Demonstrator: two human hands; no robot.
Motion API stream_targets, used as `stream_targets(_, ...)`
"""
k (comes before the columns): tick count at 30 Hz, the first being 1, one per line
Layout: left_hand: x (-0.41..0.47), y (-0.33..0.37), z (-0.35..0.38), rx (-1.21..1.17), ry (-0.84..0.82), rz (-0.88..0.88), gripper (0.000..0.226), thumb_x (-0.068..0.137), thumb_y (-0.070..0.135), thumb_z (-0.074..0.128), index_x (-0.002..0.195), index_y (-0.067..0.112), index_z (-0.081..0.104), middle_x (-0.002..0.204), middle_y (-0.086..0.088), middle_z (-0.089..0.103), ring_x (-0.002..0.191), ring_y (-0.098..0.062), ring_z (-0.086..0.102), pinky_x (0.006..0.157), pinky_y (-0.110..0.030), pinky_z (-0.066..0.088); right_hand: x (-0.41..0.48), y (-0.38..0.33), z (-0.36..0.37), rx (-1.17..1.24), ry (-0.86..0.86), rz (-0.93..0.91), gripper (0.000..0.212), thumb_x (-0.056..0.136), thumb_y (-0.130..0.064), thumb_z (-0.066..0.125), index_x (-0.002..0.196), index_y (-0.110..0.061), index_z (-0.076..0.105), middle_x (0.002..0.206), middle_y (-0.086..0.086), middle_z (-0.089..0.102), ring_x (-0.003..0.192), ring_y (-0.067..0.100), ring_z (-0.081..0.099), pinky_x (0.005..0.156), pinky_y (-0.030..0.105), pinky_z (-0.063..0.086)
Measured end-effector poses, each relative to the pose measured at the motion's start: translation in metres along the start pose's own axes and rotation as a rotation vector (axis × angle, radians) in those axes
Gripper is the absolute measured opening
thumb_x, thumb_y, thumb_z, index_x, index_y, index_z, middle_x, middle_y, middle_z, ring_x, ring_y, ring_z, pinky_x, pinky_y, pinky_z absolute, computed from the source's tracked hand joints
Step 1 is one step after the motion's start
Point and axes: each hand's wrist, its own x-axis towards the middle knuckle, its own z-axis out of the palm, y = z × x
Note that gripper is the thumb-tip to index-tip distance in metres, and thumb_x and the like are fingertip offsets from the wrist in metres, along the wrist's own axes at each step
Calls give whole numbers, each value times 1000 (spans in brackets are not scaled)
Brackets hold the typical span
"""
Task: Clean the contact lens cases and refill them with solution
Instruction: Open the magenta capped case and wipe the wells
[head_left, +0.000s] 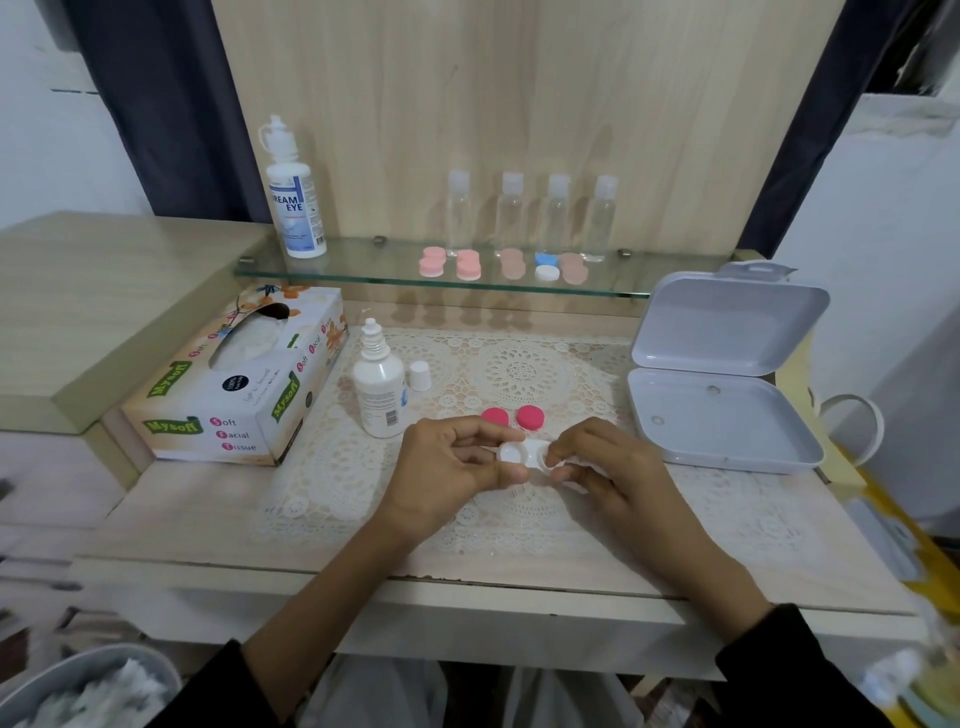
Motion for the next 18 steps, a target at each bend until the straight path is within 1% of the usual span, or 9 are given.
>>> stream_targets(3, 1, 0, 0, -7, 10, 4, 32, 63, -2, 82, 91, 11, 73, 81, -7, 75, 74, -20, 72, 67, -20, 55, 2, -3, -1, 73, 32, 15, 18, 91, -25, 53, 88, -12, 67, 97, -5, 62, 92, 15, 59, 75, 27, 46)
stream_targets(5, 1, 0, 0, -8, 16, 4, 32, 63, -2, 82, 91, 10, 73, 81, -7, 75, 74, -20, 72, 67, -20, 55, 2, -5, -2, 91, 73, 6, 20, 92, -24, 52, 88, -10, 66, 100, -3, 61, 97, 16, 59, 79, 28, 45)
stream_targets(7, 1, -1, -1, 1, 27, 3, 33, 62, -1, 83, 92, 9, 74, 81, -7, 75, 75, -21, 72, 68, -19, 55, 2, -5, -5, 85, 137, 7, 15, 92, -19, 55, 88, -9, 66, 96, -3, 63, 93, 16, 60, 77, 29, 47)
stream_targets(9, 1, -2, -2, 4, 32, -1, 33, 62, 0, 84, 92, 9, 74, 81, -7, 75, 76, -21, 72, 69, -19, 55, 1, -5, -7, 72, 196, 32, 6, 90, -13, 63, 92, -9, 67, 93, -5, 66, 90, 10, 63, 76, 23, 48)
stream_targets(11, 1, -2, -2, 7, 23, -4, 33, 62, 0, 84, 92, 10, 74, 81, -9, 75, 76, -21, 72, 70, -21, 55, -1, -6, -8, 73, 223, 87, 13, 84, -14, 69, 97, -12, 68, 95, -9, 69, 89, 5, 65, 77, 17, 48)
stream_targets(12, 1, -2, -2, 10, 19, -4, 33, 62, 1, 84, 92, 11, 74, 81, -9, 74, 77, -22, 72, 71, -21, 55, -1, -7, -8, 76, 224, 103, 15, 83, -15, 70, 98, -12, 69, 96, -11, 70, 89, 5, 65, 76, 16, 48)
stream_targets(15, 1, -1, -1, 23, 19, -6, 33, 62, 2, 84, 91, 13, 74, 80, -9, 74, 76, -22, 72, 73, -23, 56, 1, -9, -8, 125, 215, 133, 16, 84, -15, 72, 99, -10, 73, 95, -10, 72, 90, 6, 68, 77, 16, 50)
stream_targets(18, 0, -1, -1, 28, 18, -15, 33, 62, 2, 85, 91, 13, 74, 78, -16, 73, 75, -25, 72, 74, -25, 57, 7, -12, -6, 135, 207, 122, 15, 84, -17, 73, 98, -10, 75, 93, -9, 73, 89, 5, 68, 77, 18, 51)
